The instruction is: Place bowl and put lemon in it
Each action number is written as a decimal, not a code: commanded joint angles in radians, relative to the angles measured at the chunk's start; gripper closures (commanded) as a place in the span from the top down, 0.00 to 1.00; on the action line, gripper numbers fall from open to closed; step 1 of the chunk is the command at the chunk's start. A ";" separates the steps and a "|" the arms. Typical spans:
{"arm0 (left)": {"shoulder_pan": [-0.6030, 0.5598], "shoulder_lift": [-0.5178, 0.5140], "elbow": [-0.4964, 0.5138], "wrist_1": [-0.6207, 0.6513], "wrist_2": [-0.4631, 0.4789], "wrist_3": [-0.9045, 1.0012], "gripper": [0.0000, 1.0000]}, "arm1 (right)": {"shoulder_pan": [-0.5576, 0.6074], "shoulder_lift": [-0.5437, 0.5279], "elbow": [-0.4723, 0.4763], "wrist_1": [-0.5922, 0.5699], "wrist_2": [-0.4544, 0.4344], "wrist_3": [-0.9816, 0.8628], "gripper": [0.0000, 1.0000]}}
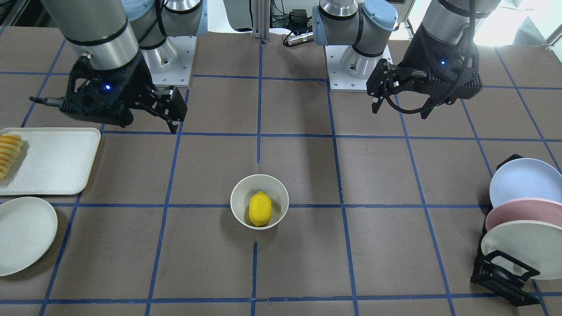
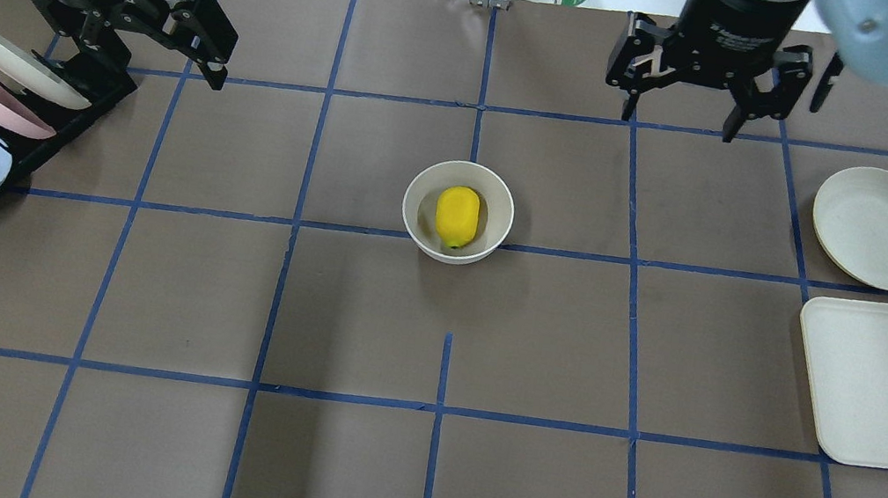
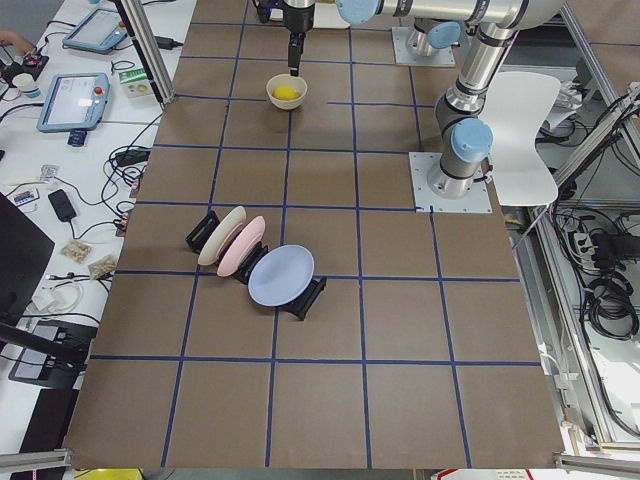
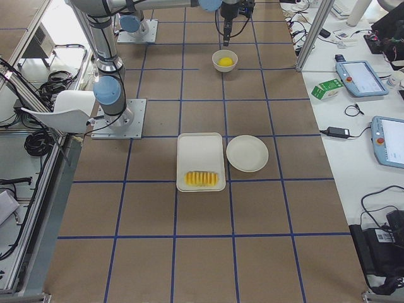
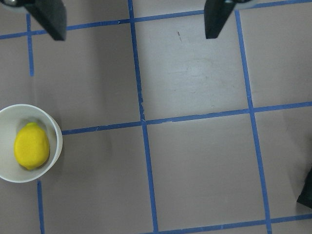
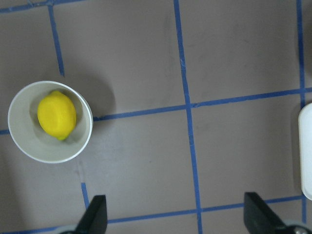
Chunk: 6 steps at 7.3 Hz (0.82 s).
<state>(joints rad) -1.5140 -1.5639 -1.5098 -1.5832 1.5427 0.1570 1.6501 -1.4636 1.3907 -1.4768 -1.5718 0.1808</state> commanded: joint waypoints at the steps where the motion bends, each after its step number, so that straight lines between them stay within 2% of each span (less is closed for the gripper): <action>1: -0.002 0.001 -0.003 -0.003 0.004 -0.001 1.00 | -0.013 -0.084 0.023 0.085 0.013 -0.058 1.00; 5: -0.002 0.013 0.000 -0.030 0.036 -0.033 1.00 | -0.013 -0.113 0.077 0.070 0.012 -0.121 1.00; 6: 0.001 0.012 0.003 -0.031 0.021 -0.034 1.00 | -0.019 -0.107 0.079 0.011 0.013 -0.133 1.00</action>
<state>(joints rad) -1.5145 -1.5504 -1.5098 -1.6085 1.5748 0.1299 1.6358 -1.5739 1.4616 -1.4166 -1.5597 0.0628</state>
